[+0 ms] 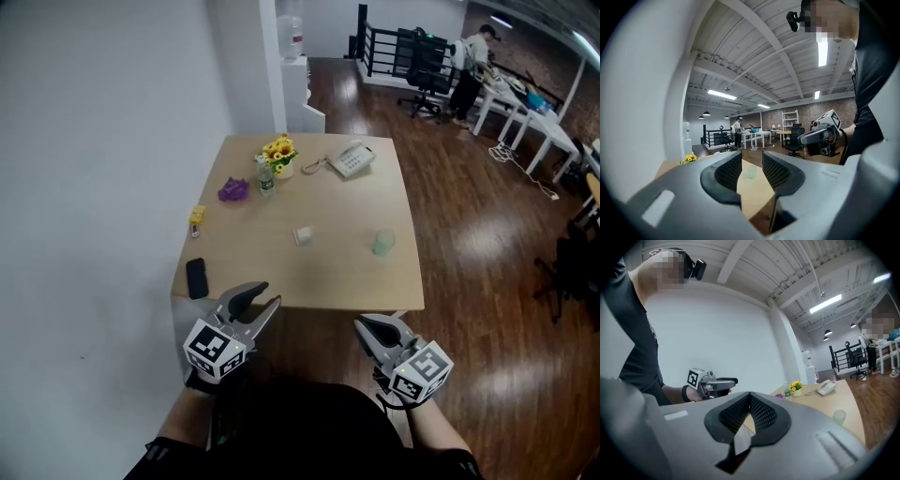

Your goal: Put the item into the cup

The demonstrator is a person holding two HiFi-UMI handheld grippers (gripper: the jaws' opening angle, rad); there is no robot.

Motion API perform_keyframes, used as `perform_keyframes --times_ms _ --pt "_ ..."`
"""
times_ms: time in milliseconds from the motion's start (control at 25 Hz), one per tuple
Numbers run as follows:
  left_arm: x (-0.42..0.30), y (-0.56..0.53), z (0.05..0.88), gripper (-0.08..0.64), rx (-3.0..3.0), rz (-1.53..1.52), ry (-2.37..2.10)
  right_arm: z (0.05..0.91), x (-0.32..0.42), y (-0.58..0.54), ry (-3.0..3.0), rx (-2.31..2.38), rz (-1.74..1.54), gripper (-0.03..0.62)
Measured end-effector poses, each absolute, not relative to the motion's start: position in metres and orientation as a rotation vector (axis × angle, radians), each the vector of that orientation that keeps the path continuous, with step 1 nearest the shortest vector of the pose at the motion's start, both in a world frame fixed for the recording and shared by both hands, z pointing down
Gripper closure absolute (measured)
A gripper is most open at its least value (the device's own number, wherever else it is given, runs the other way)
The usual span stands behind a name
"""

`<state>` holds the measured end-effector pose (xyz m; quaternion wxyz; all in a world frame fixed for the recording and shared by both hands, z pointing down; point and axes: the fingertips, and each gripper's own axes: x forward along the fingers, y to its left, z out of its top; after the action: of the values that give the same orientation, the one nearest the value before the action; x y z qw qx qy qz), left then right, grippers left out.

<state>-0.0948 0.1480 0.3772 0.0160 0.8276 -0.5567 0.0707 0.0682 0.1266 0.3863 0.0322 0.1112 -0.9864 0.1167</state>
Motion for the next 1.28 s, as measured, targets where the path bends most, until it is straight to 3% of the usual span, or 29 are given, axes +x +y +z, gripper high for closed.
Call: perform_keyframes --times_ms 360,560,1280 --pt "-0.114 0.093 0.404 0.43 2.509 0.386 -1.818 0.395 0.07 0.103 -3.029 0.335 0.308 0.583" --pt "-0.135 0.053 0.44 0.43 2.469 0.487 -1.787 0.403 0.054 0.089 -2.999 0.333 0.277 0.548" --pt "-0.215 -0.14 0.668 0.43 2.296 0.978 -1.426 0.457 -0.039 -0.072 -2.831 0.524 0.52 0.546"
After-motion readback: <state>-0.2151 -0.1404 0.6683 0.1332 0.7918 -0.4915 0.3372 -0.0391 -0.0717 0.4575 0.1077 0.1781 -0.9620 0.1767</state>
